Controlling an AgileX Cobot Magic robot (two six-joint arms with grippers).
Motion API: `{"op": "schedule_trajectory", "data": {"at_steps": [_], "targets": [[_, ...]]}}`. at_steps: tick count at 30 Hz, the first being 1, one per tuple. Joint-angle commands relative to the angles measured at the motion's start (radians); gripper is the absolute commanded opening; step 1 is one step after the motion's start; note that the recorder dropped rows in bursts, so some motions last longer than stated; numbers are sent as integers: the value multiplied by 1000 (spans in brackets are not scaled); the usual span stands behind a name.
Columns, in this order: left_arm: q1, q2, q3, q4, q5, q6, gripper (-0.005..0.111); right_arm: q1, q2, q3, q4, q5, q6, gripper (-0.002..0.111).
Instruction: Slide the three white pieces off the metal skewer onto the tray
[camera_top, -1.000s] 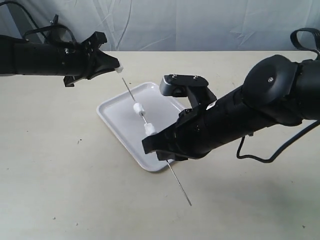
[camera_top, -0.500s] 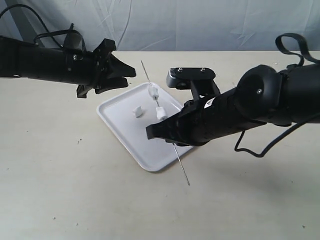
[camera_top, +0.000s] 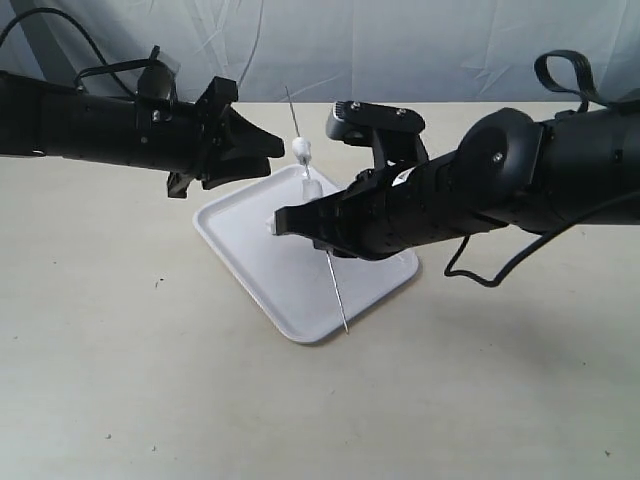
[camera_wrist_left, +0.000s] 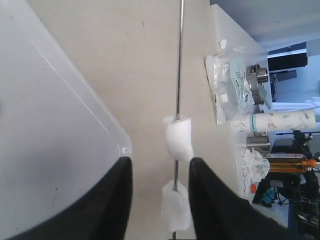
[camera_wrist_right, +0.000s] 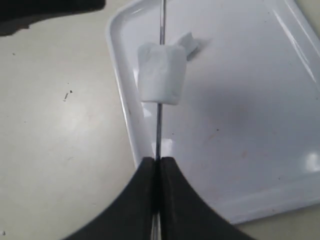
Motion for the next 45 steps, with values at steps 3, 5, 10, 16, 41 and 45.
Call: {"op": "schedule_trajectory", "data": {"at_steps": [3,5,10,16,41,45], "targets": [[-21,-9,-1,-100,21,40,36,-2,3,-28,-1,36,-4,-1],[-21,-9,-1,-137,32,42,36,-2,3,-28,-1,44,-6,-1],[-21,-9,-1,-116,13,44,36,-2,3,-30,-1,43,-6,-1],[-21,-9,-1,-96,-6,44,36,-2,3,-32,-1,34,-6,-1],[-21,-9,-1,-96,-22,46,30,-2,3,-37,50,65,-6,-1],[-21,-9,-1,-94,-22,50,21,-2,3,-37,61,65,-6,-1]]}}
